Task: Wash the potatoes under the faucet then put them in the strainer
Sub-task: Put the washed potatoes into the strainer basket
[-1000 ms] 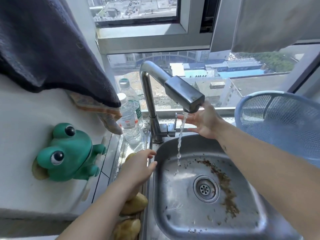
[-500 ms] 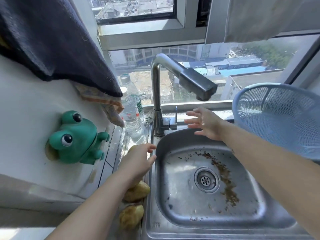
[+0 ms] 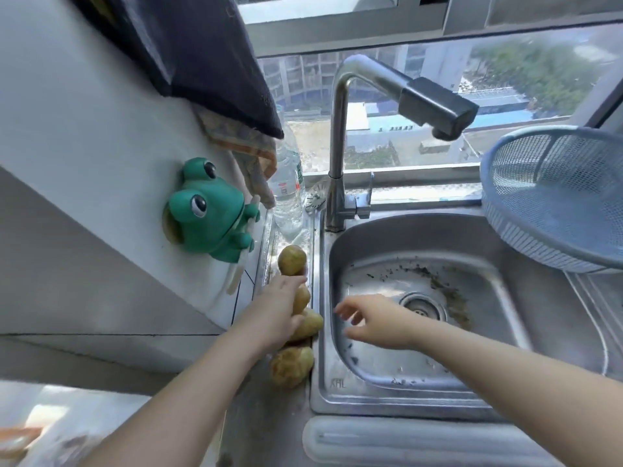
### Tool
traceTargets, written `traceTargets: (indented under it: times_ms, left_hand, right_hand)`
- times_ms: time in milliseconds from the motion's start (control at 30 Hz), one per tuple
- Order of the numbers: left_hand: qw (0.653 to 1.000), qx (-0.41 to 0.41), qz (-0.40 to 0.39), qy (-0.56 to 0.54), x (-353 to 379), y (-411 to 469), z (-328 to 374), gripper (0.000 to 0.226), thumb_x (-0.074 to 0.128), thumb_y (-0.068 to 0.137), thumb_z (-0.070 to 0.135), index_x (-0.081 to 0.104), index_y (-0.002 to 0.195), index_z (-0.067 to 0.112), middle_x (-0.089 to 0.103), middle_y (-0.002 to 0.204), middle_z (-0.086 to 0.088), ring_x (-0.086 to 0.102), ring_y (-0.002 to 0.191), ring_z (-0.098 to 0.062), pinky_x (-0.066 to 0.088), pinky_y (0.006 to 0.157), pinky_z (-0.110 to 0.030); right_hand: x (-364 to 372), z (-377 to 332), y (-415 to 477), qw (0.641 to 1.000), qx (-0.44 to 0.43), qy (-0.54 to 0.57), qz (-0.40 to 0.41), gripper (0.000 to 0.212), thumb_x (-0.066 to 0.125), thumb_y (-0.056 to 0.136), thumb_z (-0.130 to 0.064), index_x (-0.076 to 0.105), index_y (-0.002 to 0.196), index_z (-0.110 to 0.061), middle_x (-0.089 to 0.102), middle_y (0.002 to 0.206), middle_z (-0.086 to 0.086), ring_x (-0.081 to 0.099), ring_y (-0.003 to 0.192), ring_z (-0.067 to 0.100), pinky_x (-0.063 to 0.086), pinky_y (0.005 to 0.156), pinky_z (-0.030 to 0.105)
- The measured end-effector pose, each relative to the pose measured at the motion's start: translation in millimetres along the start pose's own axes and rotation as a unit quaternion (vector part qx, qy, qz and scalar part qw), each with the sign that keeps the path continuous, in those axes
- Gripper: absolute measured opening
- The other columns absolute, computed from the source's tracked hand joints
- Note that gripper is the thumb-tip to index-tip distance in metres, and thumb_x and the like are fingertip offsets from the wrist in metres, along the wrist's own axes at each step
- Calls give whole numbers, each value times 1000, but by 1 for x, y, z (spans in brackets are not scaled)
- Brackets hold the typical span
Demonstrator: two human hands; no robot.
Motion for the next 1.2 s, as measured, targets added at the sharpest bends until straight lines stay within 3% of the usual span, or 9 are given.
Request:
traceTargets:
  times_ms: [200, 400, 600, 700, 933, 1100, 1200]
  left_hand:
    - [999, -23, 41, 18, 8, -2, 0, 59, 51, 95, 16, 25, 147, 30, 24, 154, 5, 32, 136, -22, 36, 102, -36]
    - [997, 3, 74, -10, -2, -19, -3, 57, 54, 94, 23, 30, 144, 32, 34, 141, 2, 39, 127, -22, 41, 101, -36]
    - [999, -12, -45, 9, 0, -49, -12, 60, 60, 88, 35, 36, 141, 25, 37, 133, -3, 49, 119, -22, 41, 100, -32]
    - [997, -20, -76, 18, 3, -54, -14, 61, 64, 84, 34, 40, 139, 22, 34, 130, -3, 52, 113, -23, 43, 98, -33]
    - [982, -1, -171, 77, 12, -56, -1, 46, 77, 69, 40, 61, 106, 17, 39, 122, -3, 56, 98, -25, 51, 88, -38]
    - [960, -9, -226, 165, 19, -44, 11, 39, 77, 65, 52, 58, 86, 25, 39, 109, -2, 46, 108, -26, 48, 92, -40]
    - [950, -25, -276, 146, 25, -39, 8, 50, 78, 67, 53, 62, 107, 28, 36, 110, 0, 48, 108, -24, 48, 94, -39]
  right_hand:
    - [26, -30, 21, 992, -27, -25, 117, 54, 66, 82, -37, 49, 130, -21, 55, 128, -3, 50, 117, 14, 42, 96, 28]
    - [36, -33, 29, 988, -26, -39, 148, 53, 70, 78, -39, 49, 124, -22, 55, 123, -5, 50, 115, 16, 44, 91, 30]
    - [46, -36, 38, 983, -44, -88, 156, 54, 70, 76, -43, 48, 120, -23, 57, 118, -3, 51, 109, 20, 43, 89, 34]
    - [43, -35, 41, 984, -50, -81, 151, 55, 71, 75, -44, 51, 122, -24, 59, 115, -3, 52, 109, 18, 42, 86, 30]
    - [8, -19, 24, 994, -5, 35, 104, 66, 74, 75, -43, 52, 132, -19, 61, 118, 0, 56, 102, 15, 45, 89, 27]
    - [1, -5, 15, 979, 51, 188, 68, 29, 73, 77, -34, 69, 102, -20, 70, 97, 1, 62, 83, 12, 48, 73, 24]
    - [5, 5, 12, 963, 79, 252, 56, 26, 75, 74, -34, 69, 94, -19, 70, 94, 11, 59, 77, 15, 49, 74, 30]
Point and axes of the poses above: each hand's wrist, its own y-axis towards the middle knuckle, its own x-axis out of the palm, z = x × y, the point moved 3 cm from there along y, towards the middle knuckle
